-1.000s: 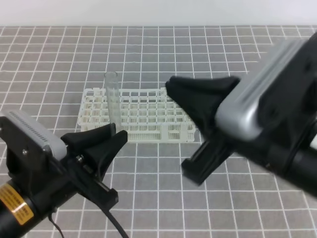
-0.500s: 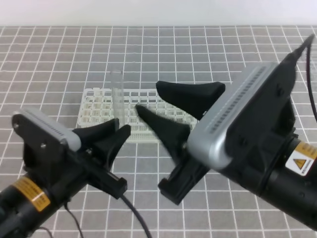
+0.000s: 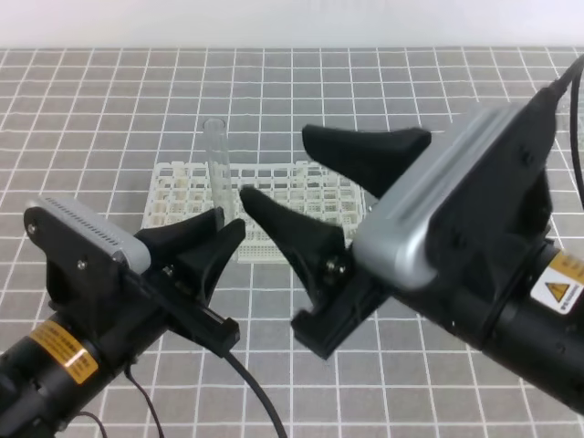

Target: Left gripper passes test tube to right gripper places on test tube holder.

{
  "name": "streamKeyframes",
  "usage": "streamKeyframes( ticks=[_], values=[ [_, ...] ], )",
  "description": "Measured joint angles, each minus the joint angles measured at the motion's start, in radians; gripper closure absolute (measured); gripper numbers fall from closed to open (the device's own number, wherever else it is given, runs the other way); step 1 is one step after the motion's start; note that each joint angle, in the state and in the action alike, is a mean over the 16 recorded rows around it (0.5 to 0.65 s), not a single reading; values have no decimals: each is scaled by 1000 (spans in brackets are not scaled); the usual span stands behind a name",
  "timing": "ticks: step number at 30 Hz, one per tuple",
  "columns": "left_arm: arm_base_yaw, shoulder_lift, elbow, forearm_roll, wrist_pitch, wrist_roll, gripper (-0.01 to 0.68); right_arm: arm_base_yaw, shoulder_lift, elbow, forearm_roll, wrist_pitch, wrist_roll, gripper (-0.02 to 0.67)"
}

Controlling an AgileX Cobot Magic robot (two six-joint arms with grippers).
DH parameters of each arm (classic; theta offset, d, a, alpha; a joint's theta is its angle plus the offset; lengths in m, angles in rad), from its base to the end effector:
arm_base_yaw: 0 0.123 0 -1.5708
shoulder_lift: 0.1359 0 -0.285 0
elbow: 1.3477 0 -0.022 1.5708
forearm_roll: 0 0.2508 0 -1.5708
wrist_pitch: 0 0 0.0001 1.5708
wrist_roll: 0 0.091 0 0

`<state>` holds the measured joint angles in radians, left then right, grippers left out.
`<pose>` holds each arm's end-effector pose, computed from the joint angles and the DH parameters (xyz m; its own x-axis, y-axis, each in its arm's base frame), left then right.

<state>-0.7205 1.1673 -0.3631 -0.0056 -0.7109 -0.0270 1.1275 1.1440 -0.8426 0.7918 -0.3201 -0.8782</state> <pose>0.1649 -0.1443 0.2490 -0.0251 -0.0195 -0.9995 0.6565 0.7536 -0.0312 0.1284 0.2232 0.3654 0.0943 -0.0565 -0.9939 -0.7787 0.6178 -0.1090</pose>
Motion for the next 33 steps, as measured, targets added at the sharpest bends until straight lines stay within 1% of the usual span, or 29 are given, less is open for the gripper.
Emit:
streamKeyframes(
  ticks=[3, 12, 15, 20, 22, 33],
  values=[
    [0, 0, 0, 0, 0, 0, 633, 0, 20, -18, 0, -4, 25, 163],
    [0, 1, 0, 1, -2, -9, 621, 0, 118, -92, 18, -43, 81, 97],
    [0, 0, 0, 2, -9, -16, 610, 0, 149, -111, 27, -62, 85, 92],
    [0, 0, 0, 6, -23, -29, 615, 0, 187, -132, 43, -96, 87, 91],
    [0, 0, 0, 8, -27, -35, 604, 0, 198, -138, 48, -106, 87, 91],
    [0, -1, 0, 32, -43, -58, 621, -7, 255, -174, 53, -124, 98, 92]
  ],
)
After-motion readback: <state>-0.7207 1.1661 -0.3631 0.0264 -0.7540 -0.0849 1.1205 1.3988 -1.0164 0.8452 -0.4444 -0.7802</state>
